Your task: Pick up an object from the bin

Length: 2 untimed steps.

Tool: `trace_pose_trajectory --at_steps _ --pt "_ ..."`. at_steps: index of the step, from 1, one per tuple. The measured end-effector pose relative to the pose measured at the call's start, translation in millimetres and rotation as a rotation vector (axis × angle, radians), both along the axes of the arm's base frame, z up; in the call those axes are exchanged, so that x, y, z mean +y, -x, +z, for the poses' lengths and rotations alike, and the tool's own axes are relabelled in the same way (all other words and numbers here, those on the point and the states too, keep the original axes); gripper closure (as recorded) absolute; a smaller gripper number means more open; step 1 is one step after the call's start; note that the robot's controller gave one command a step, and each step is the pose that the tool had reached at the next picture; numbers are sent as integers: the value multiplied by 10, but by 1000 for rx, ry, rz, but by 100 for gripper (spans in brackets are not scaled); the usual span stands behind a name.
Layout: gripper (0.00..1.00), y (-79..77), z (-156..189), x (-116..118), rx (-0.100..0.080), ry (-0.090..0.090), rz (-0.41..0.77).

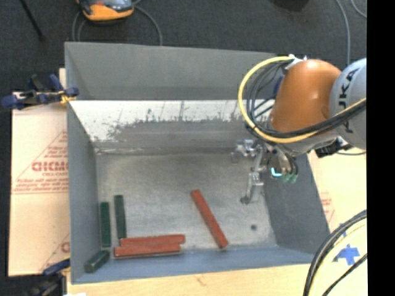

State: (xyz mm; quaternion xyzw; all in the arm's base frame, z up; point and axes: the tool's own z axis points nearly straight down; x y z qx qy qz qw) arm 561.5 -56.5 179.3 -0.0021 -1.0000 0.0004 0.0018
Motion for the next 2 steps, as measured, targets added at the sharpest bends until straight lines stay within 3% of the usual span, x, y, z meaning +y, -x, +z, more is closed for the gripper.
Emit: trace_pose_trajectory --at_steps 1,2 --pt "0 -18 44 1 -8 1 2" --pt "0 -265 -347 324 -15 3 59"
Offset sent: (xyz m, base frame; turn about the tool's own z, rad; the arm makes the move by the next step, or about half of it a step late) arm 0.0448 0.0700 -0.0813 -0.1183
